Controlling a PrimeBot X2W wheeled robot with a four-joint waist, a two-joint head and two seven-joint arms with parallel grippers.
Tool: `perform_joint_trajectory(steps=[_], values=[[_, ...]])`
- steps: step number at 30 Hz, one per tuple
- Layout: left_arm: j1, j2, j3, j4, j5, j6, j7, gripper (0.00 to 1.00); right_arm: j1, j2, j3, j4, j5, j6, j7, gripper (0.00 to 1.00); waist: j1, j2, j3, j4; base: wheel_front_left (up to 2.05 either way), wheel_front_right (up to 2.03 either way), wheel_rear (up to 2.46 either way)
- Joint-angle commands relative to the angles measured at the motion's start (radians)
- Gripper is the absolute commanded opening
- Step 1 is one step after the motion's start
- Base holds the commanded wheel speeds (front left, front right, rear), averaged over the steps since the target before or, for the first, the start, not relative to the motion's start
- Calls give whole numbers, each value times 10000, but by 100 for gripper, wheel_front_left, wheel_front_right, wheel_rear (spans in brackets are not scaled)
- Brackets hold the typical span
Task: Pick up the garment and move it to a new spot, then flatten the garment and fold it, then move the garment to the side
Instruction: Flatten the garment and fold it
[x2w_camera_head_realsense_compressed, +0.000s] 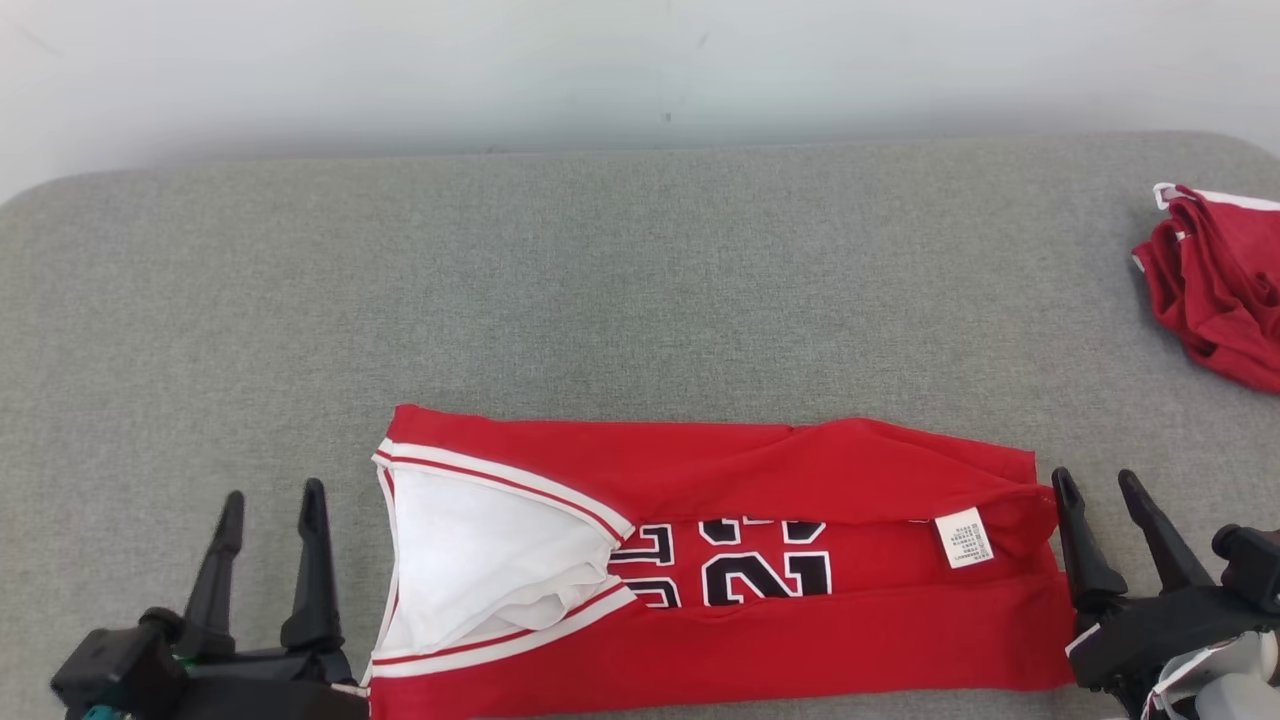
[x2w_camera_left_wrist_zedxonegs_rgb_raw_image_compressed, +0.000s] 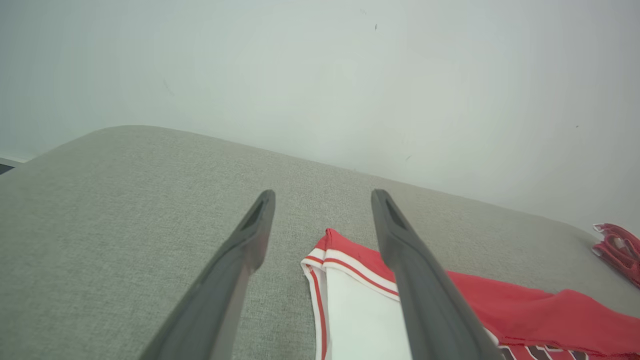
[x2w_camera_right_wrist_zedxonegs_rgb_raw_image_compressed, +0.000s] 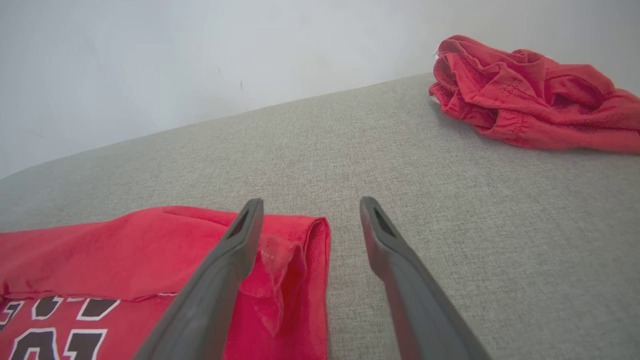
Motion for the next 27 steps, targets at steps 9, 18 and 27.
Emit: perform_joint_trajectory(steps=[9,18,27], values=[[849,-1546,1938,-352,3157,-1117,-28,100,-193,361,152,1113,429,-28,357,100,0,0,-270,135,0,0,0],[1276,-2325,2783,-31,4405,-1705,-30,100,-584,922,509,2678,922,-28,360,100,0,0,-587,302,0,0,0],[1389,-2459,3063,124,4606,-1911,-29,100,-1069,1401,784,3990,1975,-28,395,0,0,0,-756,307,0,0,0]])
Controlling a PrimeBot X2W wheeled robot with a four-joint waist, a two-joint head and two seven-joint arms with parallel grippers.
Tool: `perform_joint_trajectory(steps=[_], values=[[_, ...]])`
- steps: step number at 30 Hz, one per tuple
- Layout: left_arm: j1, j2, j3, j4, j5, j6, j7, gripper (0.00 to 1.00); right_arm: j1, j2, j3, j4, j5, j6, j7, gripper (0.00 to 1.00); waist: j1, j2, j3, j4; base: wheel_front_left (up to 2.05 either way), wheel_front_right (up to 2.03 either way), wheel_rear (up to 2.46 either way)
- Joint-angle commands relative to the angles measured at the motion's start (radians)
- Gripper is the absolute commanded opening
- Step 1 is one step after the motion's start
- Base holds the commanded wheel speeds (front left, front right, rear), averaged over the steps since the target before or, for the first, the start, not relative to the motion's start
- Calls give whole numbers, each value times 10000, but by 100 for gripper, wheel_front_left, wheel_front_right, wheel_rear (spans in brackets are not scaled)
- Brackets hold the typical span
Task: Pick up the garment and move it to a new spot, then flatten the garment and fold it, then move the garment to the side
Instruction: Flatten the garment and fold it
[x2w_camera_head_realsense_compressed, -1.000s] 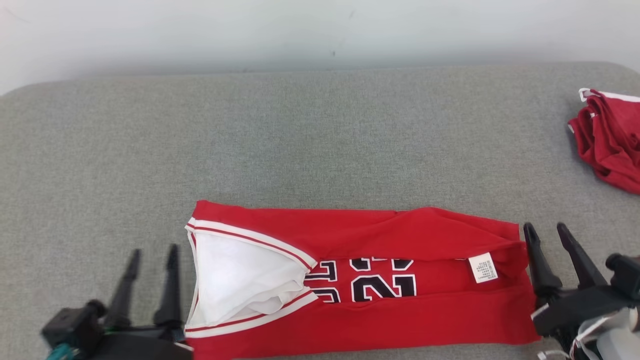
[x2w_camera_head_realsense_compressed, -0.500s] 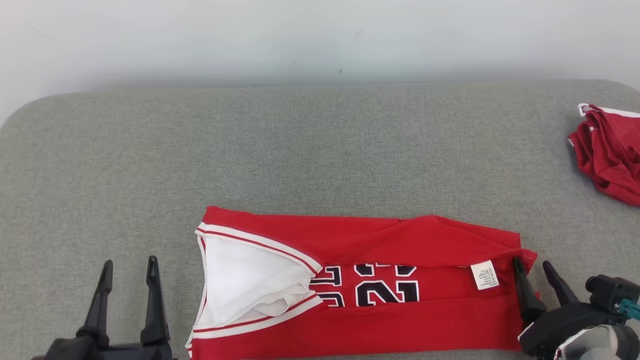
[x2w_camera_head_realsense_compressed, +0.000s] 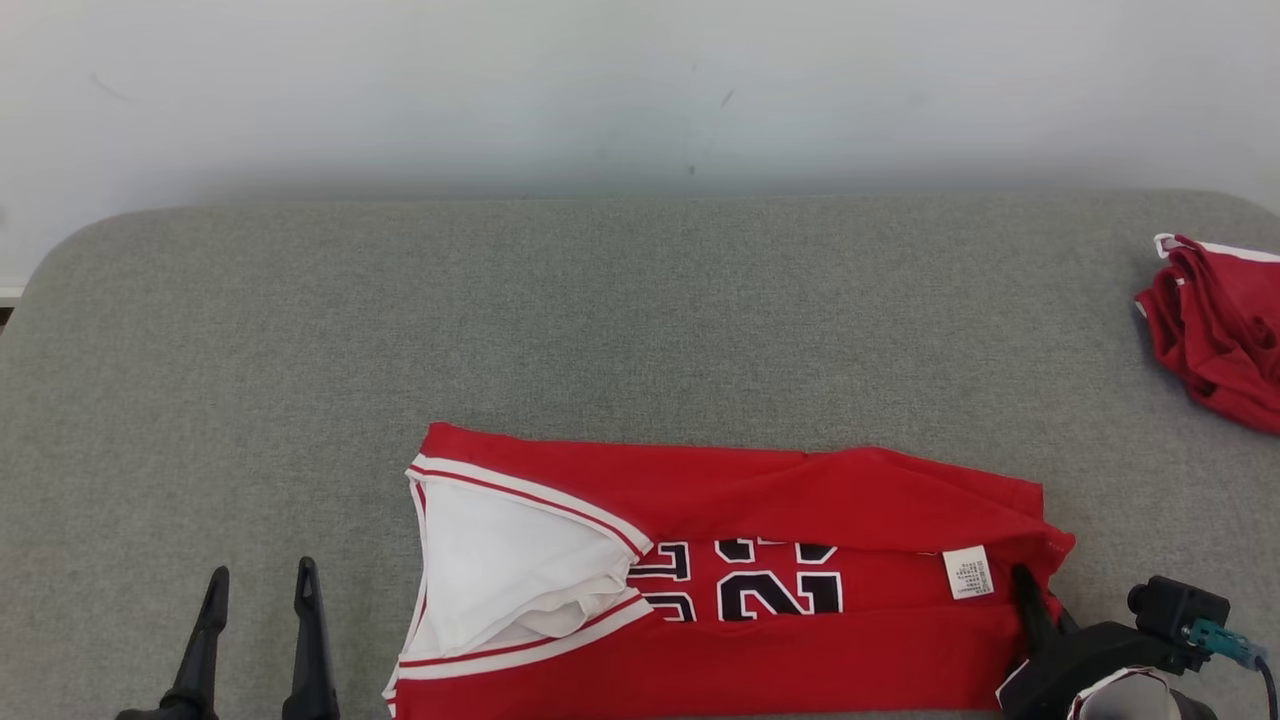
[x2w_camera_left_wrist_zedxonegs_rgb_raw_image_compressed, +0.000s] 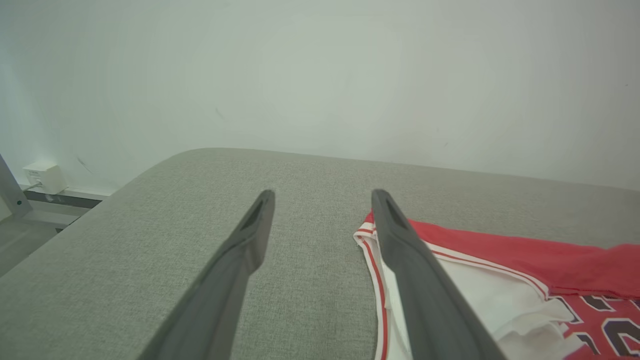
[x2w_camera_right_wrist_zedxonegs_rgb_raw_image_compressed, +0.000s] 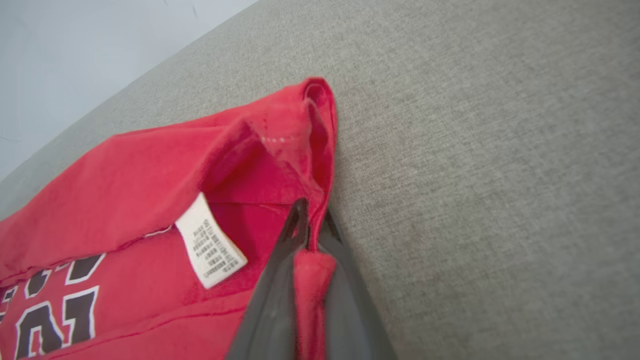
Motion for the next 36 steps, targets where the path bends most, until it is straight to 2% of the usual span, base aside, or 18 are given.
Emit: perform_joint_trajectory(steps=[1,7,11,18,26,36], values=[[27,-26,-2,2,72,-19,-27,100,-115,-6,65,160,92,-28,-62,0,1,0,-19,11,0,0,0],[24,-30,-99,-29,-75,-66,-27,100,-373,-694,67,371,174,-28,-381,0,1,0,-27,15,0,0,0],[99,-29,-174,-35,-134,-75,-27,100,-525,-1455,-92,110,99,-28,-452,0,1,0,-45,-63,0,0,0],[184,-32,-265,-119,-239,38,-27,100,-478,-1889,-238,-619,33,-28,-451,0,1,0,-97,-194,0,0,0],[262,-30,-365,-166,-305,59,-27,100,-149,-1454,-65,-2475,-301,-28,-452,0,1,0,-98,-303,0,0,0],[52,-29,-484,-165,-352,116,-27,100,313,-362,945,-4613,-970,-28,-244,0,1,0,25,33,0,0,0]])
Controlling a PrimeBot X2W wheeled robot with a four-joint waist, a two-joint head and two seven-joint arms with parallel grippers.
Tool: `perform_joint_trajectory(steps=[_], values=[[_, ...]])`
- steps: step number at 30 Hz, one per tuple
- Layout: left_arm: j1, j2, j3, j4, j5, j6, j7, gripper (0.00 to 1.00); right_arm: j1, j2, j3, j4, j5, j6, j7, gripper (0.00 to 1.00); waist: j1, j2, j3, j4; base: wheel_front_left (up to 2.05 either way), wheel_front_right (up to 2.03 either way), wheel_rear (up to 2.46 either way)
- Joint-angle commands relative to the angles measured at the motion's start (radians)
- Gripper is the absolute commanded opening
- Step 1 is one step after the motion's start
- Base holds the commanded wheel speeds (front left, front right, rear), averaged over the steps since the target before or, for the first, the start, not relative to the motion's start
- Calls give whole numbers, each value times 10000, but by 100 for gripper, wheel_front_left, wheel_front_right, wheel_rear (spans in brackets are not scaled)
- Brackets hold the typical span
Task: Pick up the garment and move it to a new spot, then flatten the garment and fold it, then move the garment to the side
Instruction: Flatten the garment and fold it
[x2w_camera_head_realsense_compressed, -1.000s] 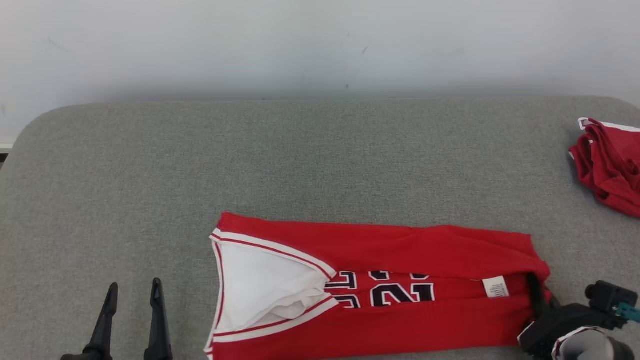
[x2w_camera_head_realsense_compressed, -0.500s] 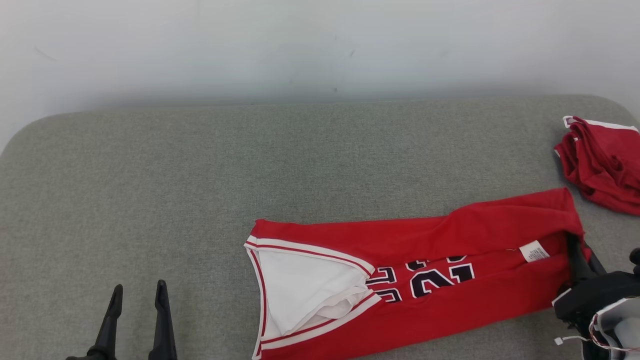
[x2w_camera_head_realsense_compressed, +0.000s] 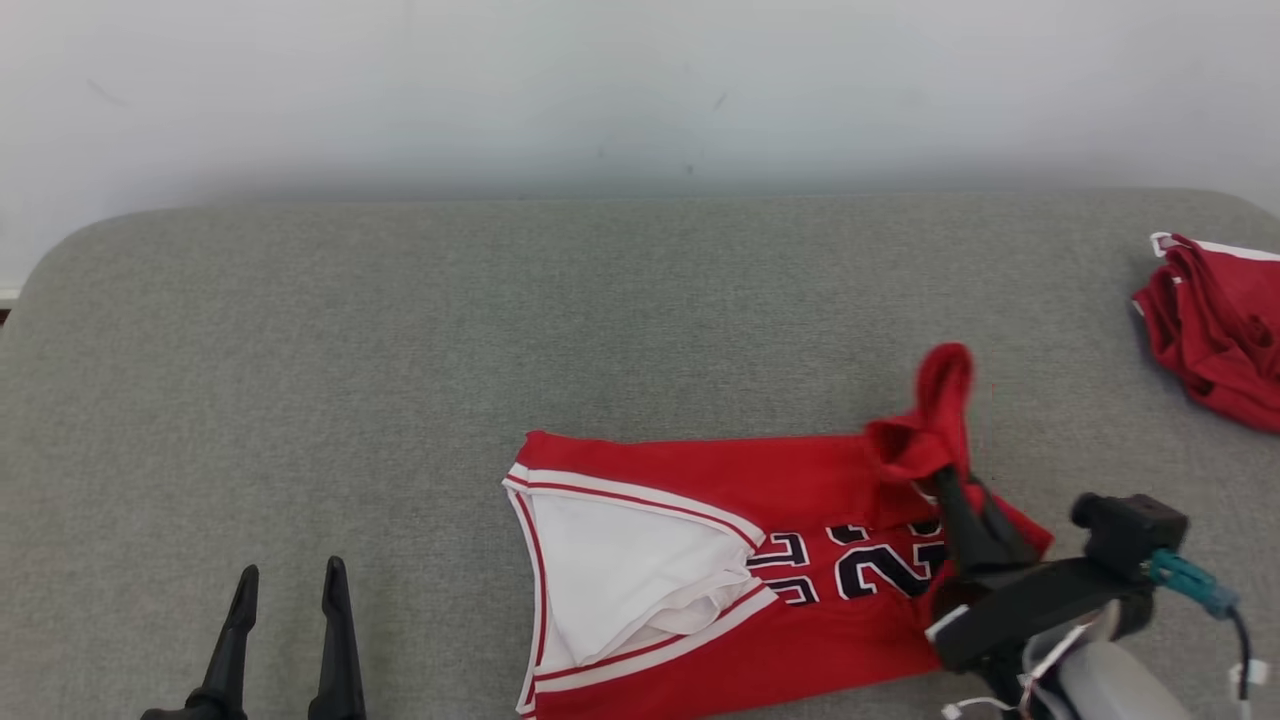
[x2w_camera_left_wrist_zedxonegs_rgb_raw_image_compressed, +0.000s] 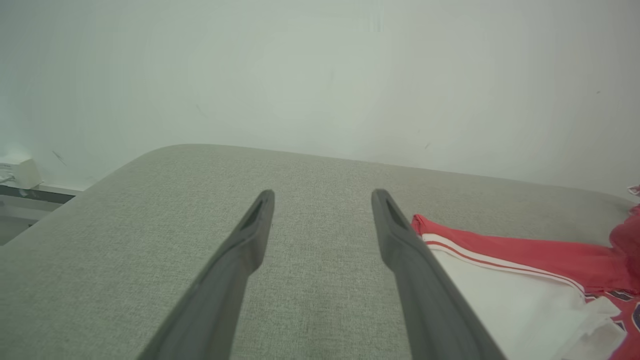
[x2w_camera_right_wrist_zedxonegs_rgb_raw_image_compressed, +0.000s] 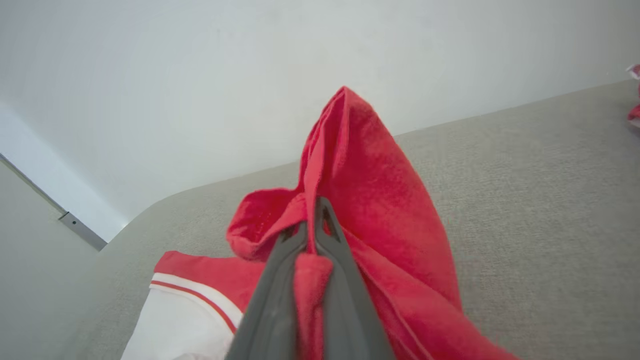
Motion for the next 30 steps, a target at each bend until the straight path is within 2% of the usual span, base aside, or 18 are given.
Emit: perform_joint_trajectory(steps=[1,6,14,18,23,28,29,30], values=[[-55,-9,-39,-42,-61,39,-27,100,5,196,133,-212,-152,-28,77,0,0,0,62,164,0,0,0],[-194,-10,-183,-42,-85,67,-27,100,-149,741,579,-503,-447,-28,359,0,0,0,140,556,0,0,0],[-334,-8,-464,38,-223,149,-27,100,-589,1737,1545,-203,-718,-28,586,0,0,0,261,1278,0,0,0],[-410,-8,-582,64,-292,188,-27,100,-770,2016,1856,195,-810,-28,596,0,0,0,324,1521,0,0,0],[-511,-8,-791,166,-346,187,-27,100,-1206,2434,2222,1276,-885,-28,462,0,0,0,412,1886,0,0,0],[-600,-9,-905,258,-411,232,-27,100,-1485,2529,2801,2169,-563,-27,441,0,0,0,406,2039,0,0,0],[-601,-12,-923,283,-419,230,-27,100,-1577,2550,2963,2192,-432,-27,360,47,0,0,396,2043,0,0,0],[-594,-7,-919,309,-427,225,-27,100,-1635,2547,3116,2259,-323,-27,307,100,0,0,381,2022,0,0,0]])
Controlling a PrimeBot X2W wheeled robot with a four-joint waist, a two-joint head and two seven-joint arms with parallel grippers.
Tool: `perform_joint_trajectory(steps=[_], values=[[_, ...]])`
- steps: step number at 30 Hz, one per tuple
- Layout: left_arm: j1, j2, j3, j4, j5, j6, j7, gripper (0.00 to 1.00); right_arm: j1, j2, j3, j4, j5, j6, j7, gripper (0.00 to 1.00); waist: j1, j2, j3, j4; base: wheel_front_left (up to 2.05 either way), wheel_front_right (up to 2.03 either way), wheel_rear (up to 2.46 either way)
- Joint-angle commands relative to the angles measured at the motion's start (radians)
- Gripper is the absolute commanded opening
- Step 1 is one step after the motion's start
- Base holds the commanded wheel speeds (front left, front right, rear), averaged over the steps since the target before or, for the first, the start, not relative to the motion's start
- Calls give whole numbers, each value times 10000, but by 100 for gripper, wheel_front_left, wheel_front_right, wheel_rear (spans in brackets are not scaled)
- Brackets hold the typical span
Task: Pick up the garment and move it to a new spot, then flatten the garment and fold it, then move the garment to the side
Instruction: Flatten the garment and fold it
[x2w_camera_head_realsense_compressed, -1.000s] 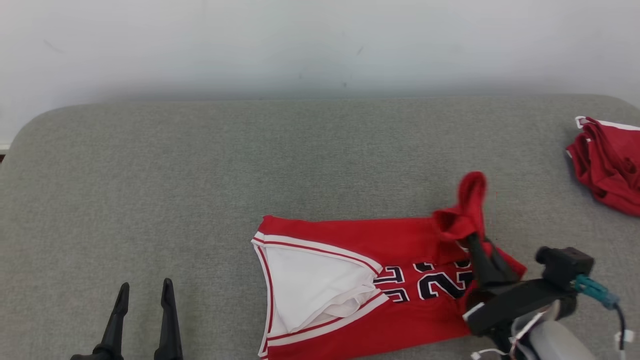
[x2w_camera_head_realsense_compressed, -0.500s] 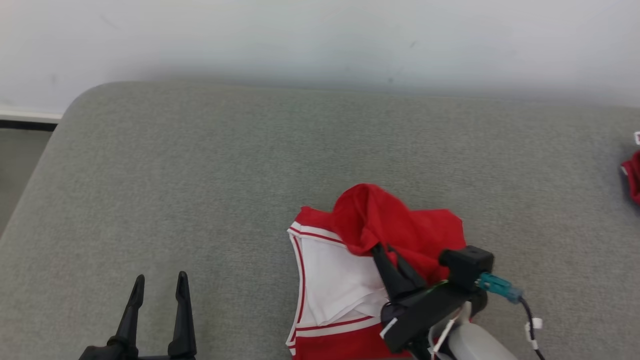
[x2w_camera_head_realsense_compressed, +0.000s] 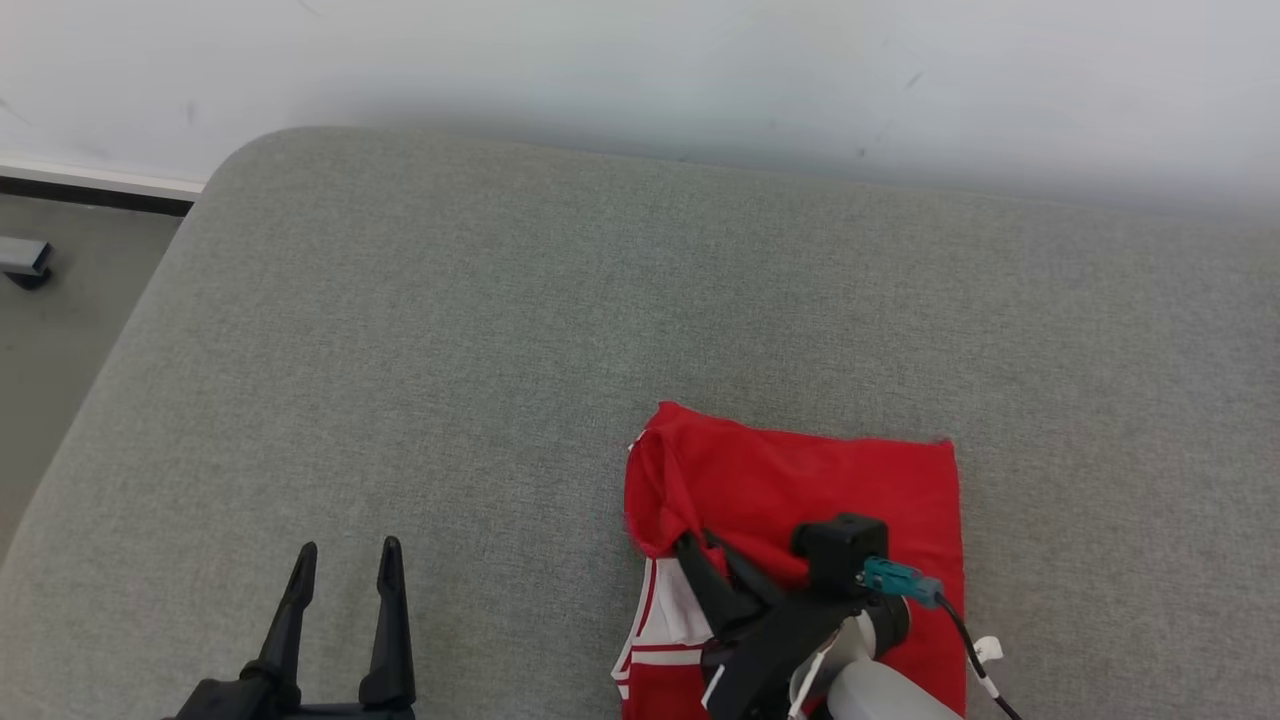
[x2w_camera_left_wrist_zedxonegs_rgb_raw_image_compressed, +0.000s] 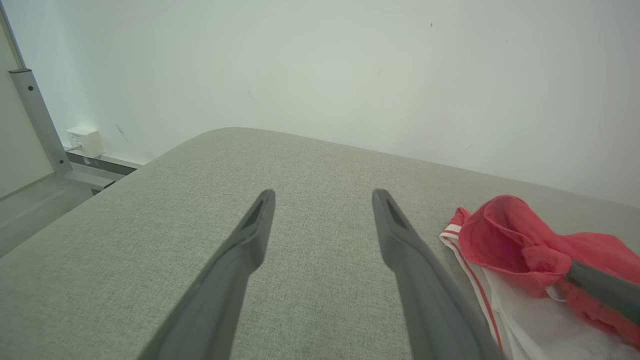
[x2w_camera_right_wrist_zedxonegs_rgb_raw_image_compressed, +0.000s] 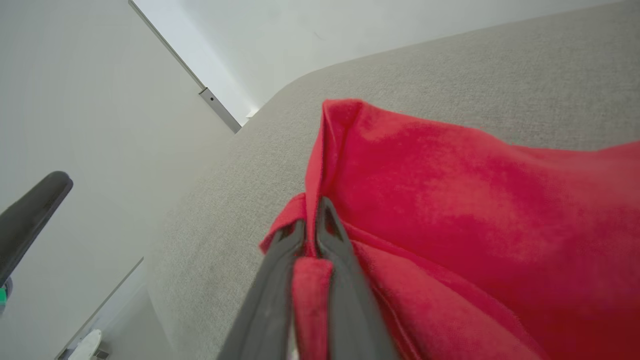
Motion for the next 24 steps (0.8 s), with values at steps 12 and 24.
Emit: perform_joint_trajectory(steps=[12,24], values=[[-118,-2,272,206,241,-229,-28,100,-357,-803,-723,-1489,-740,-25,-525,100,-1,-1,-251,-1116,0,0,0],[86,-3,744,57,616,-347,-28,100,1980,-1737,-3834,-4050,-1827,-25,-518,100,-1,-1,-680,-2108,0,0,0]])
